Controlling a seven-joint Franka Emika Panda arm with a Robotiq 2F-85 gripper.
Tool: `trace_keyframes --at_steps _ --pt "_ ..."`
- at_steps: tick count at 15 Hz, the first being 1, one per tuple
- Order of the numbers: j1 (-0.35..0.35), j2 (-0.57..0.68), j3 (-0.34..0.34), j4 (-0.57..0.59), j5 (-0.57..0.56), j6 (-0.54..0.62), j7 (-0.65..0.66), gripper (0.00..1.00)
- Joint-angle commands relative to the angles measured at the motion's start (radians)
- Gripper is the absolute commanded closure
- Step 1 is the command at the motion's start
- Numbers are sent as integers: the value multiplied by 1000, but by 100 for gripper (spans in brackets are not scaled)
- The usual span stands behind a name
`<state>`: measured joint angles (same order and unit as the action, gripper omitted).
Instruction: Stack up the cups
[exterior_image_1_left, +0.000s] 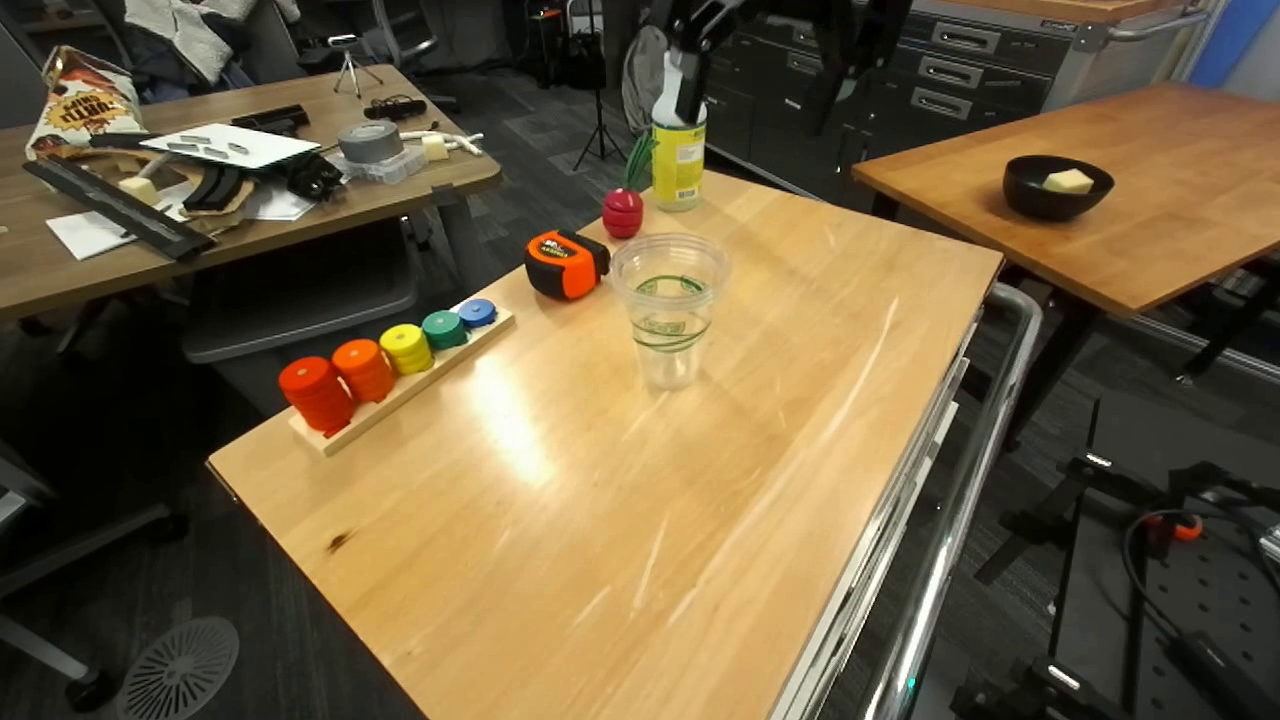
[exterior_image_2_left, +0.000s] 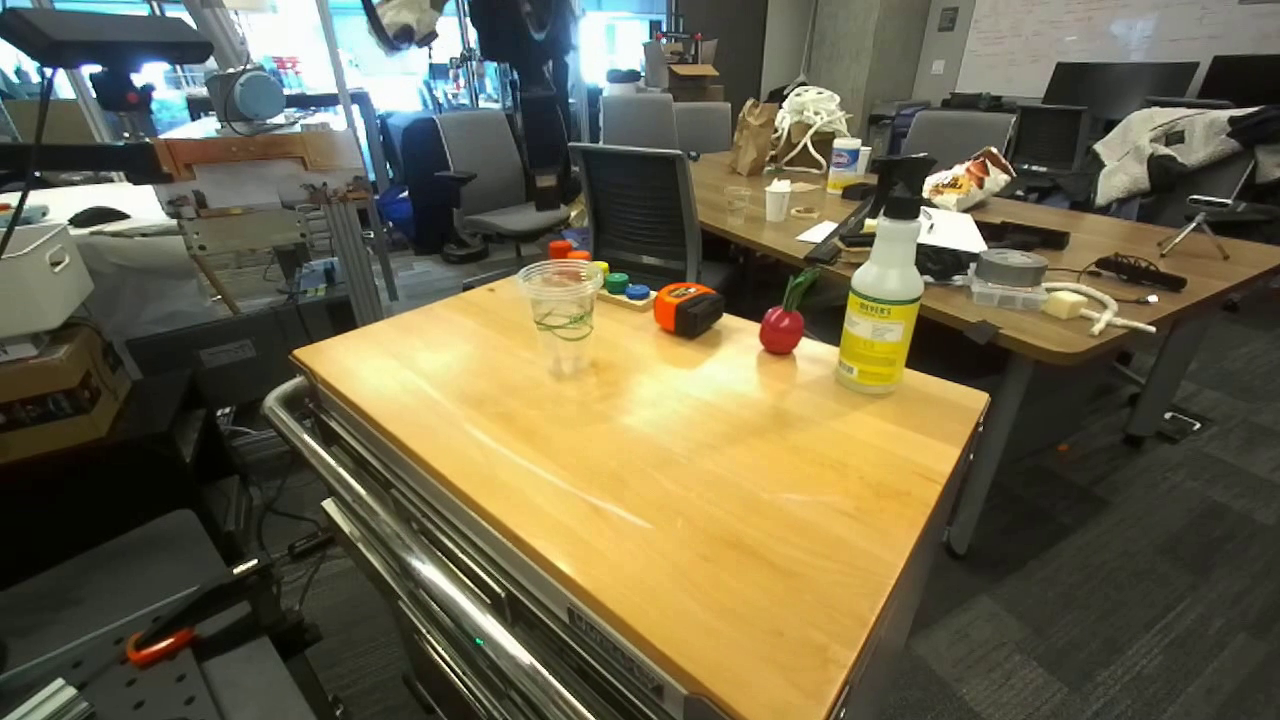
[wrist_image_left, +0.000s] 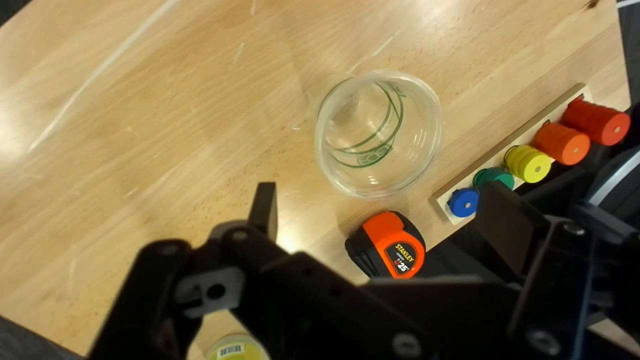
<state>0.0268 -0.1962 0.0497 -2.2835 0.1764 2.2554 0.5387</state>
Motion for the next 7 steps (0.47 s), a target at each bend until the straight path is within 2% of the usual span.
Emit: trace_keyframes --at_steps 1,3,4,7 --pt "-26 -140 -35 44 -26 -187 -163 0" --pt "-42 -195 -66 81 -24 -292 -252 0" --pt "-41 -136 -34 56 -10 -210 -178 0" --pt "-55 -197 -59 72 -9 -280 -238 0"
